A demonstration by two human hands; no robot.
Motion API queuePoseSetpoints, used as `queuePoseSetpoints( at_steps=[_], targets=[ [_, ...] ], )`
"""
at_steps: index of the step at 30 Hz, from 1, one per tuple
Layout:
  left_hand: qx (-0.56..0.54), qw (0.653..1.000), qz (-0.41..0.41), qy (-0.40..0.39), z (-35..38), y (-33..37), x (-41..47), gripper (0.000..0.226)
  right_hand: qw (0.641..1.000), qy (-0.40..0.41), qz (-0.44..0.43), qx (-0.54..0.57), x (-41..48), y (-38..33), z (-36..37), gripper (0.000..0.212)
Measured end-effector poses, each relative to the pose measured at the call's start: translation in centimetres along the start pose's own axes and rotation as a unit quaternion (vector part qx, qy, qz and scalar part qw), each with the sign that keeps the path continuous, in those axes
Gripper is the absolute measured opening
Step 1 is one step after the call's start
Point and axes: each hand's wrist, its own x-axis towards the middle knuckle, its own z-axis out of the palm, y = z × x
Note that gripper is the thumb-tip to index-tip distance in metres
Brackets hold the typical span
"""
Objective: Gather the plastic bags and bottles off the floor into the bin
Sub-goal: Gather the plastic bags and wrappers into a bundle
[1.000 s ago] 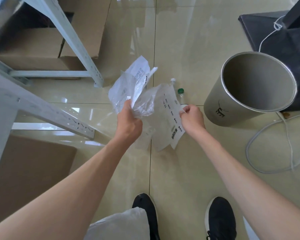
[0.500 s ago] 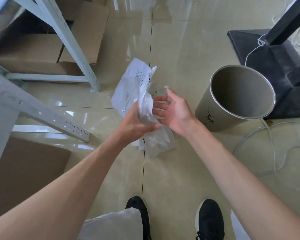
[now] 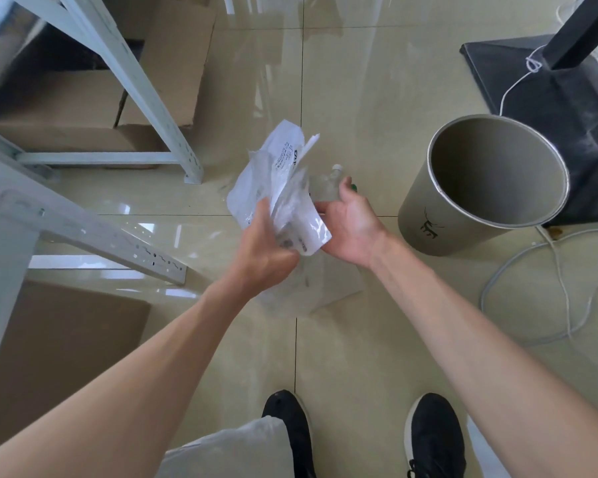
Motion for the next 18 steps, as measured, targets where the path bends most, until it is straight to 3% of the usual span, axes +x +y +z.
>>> queuePoseSetpoints(
  at_steps=[4, 7, 10, 13, 15, 18],
  targets=[
    [0.058, 0.997, -0.01, 0.047, -0.4, -0.9, 0.2, 0.059, 0.999, 0.028, -0.026, -0.02, 0.7, -0.1, 0.0, 0.087],
    [0.063, 0.995, -0.014, 0.07, -0.8, -1.3, 0.6, 0.05, 0.973, 0.209, -0.082, -0.053, 2.1, 0.4, -2.2, 0.05],
    [0.062, 0.991, -0.034, 0.115, -1.4, -1.9, 1.1, 0.05, 0.894, 0.402, -0.058, -0.188, 3.5, 2.6, -7.0, 0.013],
    [0.071, 0.985, -0.049, 0.151, -2.3, -3.1, 1.4, 0.044, 0.815, 0.482, 0.015, -0.322, 4.9, 5.8, -11.6, 0.03],
    [0.071, 0.982, -0.045, 0.17, -2.8, -3.9, 1.4, 0.044, 0.804, 0.47, 0.029, -0.363, 5.6, 7.7, -13.4, 0.038],
    [0.066, 0.977, -0.047, 0.199, -2.8, -4.6, 1.4, 0.043, 0.801, 0.447, 0.067, -0.393, 6.7, 9.6, -14.6, 0.075]
  ],
)
